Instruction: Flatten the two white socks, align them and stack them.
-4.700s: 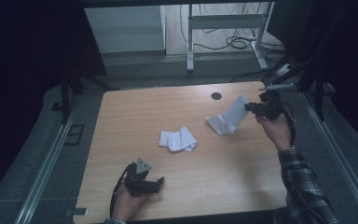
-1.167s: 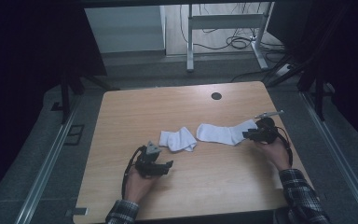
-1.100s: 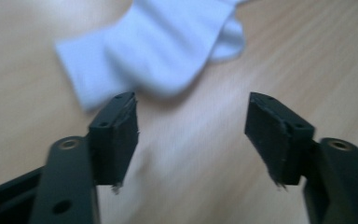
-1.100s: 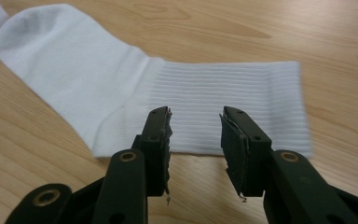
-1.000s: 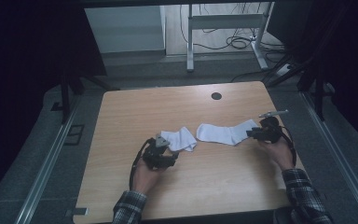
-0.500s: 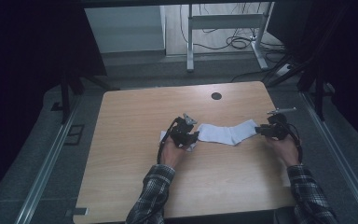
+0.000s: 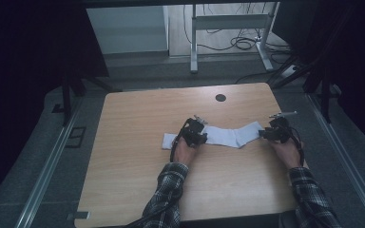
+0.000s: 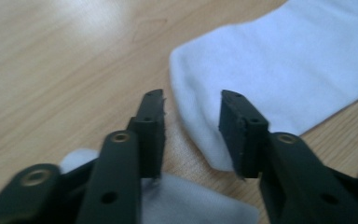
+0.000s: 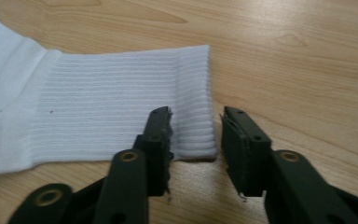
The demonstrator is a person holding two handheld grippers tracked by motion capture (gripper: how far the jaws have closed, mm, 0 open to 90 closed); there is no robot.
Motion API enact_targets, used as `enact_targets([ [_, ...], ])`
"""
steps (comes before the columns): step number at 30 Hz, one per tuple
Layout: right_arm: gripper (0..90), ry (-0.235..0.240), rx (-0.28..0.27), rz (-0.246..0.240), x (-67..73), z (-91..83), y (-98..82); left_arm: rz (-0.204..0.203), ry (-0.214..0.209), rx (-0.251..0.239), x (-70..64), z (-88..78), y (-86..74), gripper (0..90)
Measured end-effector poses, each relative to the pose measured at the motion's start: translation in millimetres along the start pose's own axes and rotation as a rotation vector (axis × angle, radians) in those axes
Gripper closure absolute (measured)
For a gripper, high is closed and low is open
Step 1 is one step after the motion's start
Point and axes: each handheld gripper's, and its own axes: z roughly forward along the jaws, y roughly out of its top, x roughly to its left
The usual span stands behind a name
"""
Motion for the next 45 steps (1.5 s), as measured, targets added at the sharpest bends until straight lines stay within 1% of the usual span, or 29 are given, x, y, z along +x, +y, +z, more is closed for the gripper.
enact_targets([
  [1, 65.8, 0.008, 0.001, 0.002, 0.1, 0.2, -0.1, -0.004, -0.008, 0.014, 0.7, 4.1, -2.1, 63.6],
  [2, 67.9, 0.013, 0.003, 0.006, 0.4, 0.1, 0.1, -0.004, -0.008, 0.014, 0.7, 4.1, -2.1, 67.1],
  [3, 67.9, 0.013, 0.003, 0.006, 0.4, 0.1, 0.1, -0.018, -0.027, 0.004, 1.5, 4.3, -3.1, 67.1],
  [4, 71.7, 0.014, 0.007, 0.011, 1.1, 0.1, 0.2, -0.032, -0.041, -0.002, 2.3, 4.8, -3.6, 71.0],
  [5, 77.0, 0.027, 0.01, 0.024, 2.1, 0.1, 0.4, -0.034, -0.057, -0.002, 1.9, 4.8, -3.6, 78.6],
  [8, 79.6, 0.033, 0.016, 0.03, 3.8, -1.0, 0.3, -0.006, -0.041, -0.006, -1.2, 3.0, -2.8, 84.3],
  [9, 79.6, 0.033, 0.016, 0.03, 3.8, -1.0, 0.3, -0.006, -0.041, -0.006, -1.2, 3.0, -2.8, 84.6],
  [10, 80.1, 0.029, 0.008, 0.025, 4.4, -4.0, 0.3, -0.011, -0.046, -0.03, -0.5, -0.9, -1.8, 84.7],
  [14, 80.2, 0.035, -0.017, 0.02, 3.8, -13.6, 2.0, -0.022, -0.057, -0.054, 2.5, -9.7, 1.5, 84.9],
  [15, 80.2, 0.035, -0.017, 0.02, 3.8, -13.6, 2.0, -0.02, -0.056, -0.063, 3.2, -13.2, 2.8, 84.9],
  [17, 80.1, 0.044, -0.042, 0.014, 4.7, -24.8, 6.6, -0.015, -0.056, -0.082, 4.0, -22.1, 5.2, 85.0],
  [20, 80.0, 0.051, -0.057, 0.005, 6.4, -32.1, 10.1, -0.005, -0.061, -0.101, 4.0, -34.3, 6.5, 85.0],
  [22, 79.9, 0.081, -0.085, 0.009, 11.4, -41.2, 13.5, 0.004, -0.061, -0.109, 4.0, -41.2, 5.5, 85.0],
  [23, 79.9, 0.081, -0.085, 0.009, 11.4, -41.2, 13.5, 0.008, -0.059, -0.112, 4.2, -45.1, 4.4, 85.0],
  [26, 79.9, 0.107, -0.107, -0.007, 20.9, -49.3, 16.1, 0.015, -0.054, -0.124, 6.8, -57.8, -1.8, 84.9],
  [27, 80.0, 0.117, -0.112, -0.023, 28.0, -53.0, 17.7, 0.014, -0.054, -0.126, 7.9, -61.5, -4.4, 84.9],
  [29, 80.0, 0.121, -0.117, -0.029, 30.7, -53.9, 18.2, 0.017, -0.052, -0.128, 10.1, -68.5, -9.2, 84.9],
  [31, 79.9, 0.141, -0.125, -0.055, 42.1, -58.6, 20.4, 0.02, -0.049, -0.134, 12.6, -77.8, -16.2, 84.9],
  [32, 79.9, 0.141, -0.125, -0.055, 42.1, -58.6, 20.4, 0.02, -0.05, -0.136, 13.3, -81.1, -18.7, 84.9],
  [33, 80.0, 0.158, -0.127, -0.07, 49.6, -60.8, 20.8, 0.02, -0.049, -0.141, 14.4, -86.6, -23.2, 84.9],
  [34, 80.0, 0.158, -0.127, -0.07, 49.6, -60.8, 20.8, 0.021, -0.052, -0.142, 15.5, -90.8, -26.9, 84.9],
  [36, 80.0, 0.172, -0.132, -0.087, 57.1, -62.4, 20.7, 0.024, -0.058, -0.144, 17.1, -99.3, -34.7, 84.9],
  [37, 79.9, 0.193, -0.133, -0.102, 65.2, -64.0, 19.9, 0.023, -0.057, -0.146, 17.2, -103.5, -38.9, 84.8],
  [39, 80.0, 0.207, -0.13, -0.121, 73.6, -65.6, 18.4, 0.024, -0.057, -0.146, 17.4, -112.2, -47.3, 84.8],
  [40, 80.0, 0.207, -0.13, -0.121, 73.6, -65.6, 18.4, 0.026, -0.056, -0.146, 17.5, -116.7, -51.8, 84.8],
  [41, 80.0, 0.224, -0.125, -0.133, 82.0, -67.0, 16.5, 0.026, -0.057, -0.143, 17.7, -120.9, -56.5, 84.8],
  [42, 80.0, 0.224, -0.125, -0.133, 82.0, -67.0, 16.5, 0.026, -0.059, -0.141, 18.0, -124.9, -61.5, 84.8],
  [43, 79.9, 0.242, -0.121, -0.147, 90.1, -68.0, 14.0, 0.026, -0.059, -0.138, 18.4, -128.7, -66.5, 84.8],
  [45, 79.8, 0.265, -0.113, -0.157, 98.3, -68.0, 11.1, 0.02, -0.061, -0.135, 19.3, -136.0, -77.5, 84.7],
])
